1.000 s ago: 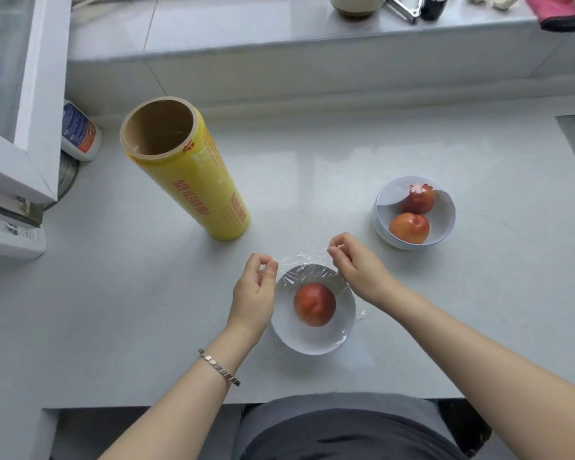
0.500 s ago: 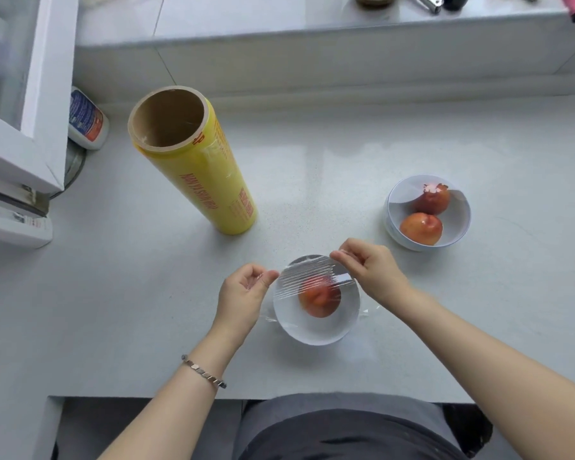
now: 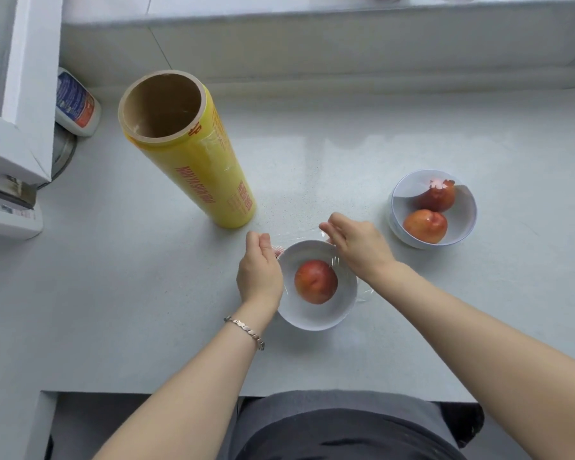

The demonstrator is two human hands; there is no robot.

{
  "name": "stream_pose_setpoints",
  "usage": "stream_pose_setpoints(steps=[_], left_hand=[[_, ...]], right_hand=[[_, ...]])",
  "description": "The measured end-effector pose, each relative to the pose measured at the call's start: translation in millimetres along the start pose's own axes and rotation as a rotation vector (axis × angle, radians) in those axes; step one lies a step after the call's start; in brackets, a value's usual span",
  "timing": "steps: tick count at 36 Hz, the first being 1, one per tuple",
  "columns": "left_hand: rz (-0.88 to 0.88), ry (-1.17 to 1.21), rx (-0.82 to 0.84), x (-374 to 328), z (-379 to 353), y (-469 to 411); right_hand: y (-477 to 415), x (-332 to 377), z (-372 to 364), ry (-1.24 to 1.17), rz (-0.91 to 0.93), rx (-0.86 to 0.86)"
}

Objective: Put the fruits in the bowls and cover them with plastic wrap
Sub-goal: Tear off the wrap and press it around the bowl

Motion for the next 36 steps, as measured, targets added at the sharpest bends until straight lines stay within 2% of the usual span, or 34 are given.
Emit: stream_pose_setpoints(steps=[6, 13, 21, 26, 31, 33, 36], left_hand=[[0.058, 0.136, -0.155, 7.4, -2.4, -1.4], [0.062, 0.185, -0.206, 3.4, -2.4, -4.4], [0.156, 0.231, -0.221, 1.5, 0.3, -6.4], [0.363, 0.254, -0.124, 30.4, -7.1, -19.7], [0.612, 0.134, 0.117, 59.4, -14.0, -27.2], [0.574, -0.031, 0.237, 56.6, -12.2, -31.4], [0.379, -0.286, 0.339, 41.4, -1.2, -38.1]], right_hand=[[-5.9, 0.0, -1.8, 0.004, -0.023, -0.084], [-6.6, -18.2, -11.2, -0.102, -0.151, -0.117], [-3.3, -39.1, -28.1, -0.294, -0.359, -0.025], [0.3, -54.0, -44.0, -0.457, -0.534, 0.091], [13.3, -56.2, -58.2, -0.567, -0.689, 0.37], [18.3, -55.7, -57.2, -0.621, -0.737, 0.398], [31.1, -60.6, -57.5, -0.809, -0.882, 0.377]])
Point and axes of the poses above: each hand's wrist, its own y-axis away from the middle knuckle, its own z-axis out of the back of the hand, x = y × z, the point moved 7 cm from there along -y, towards the middle knuckle, and after that the axes turned 12 degrees about y, right-handed, at the moved point
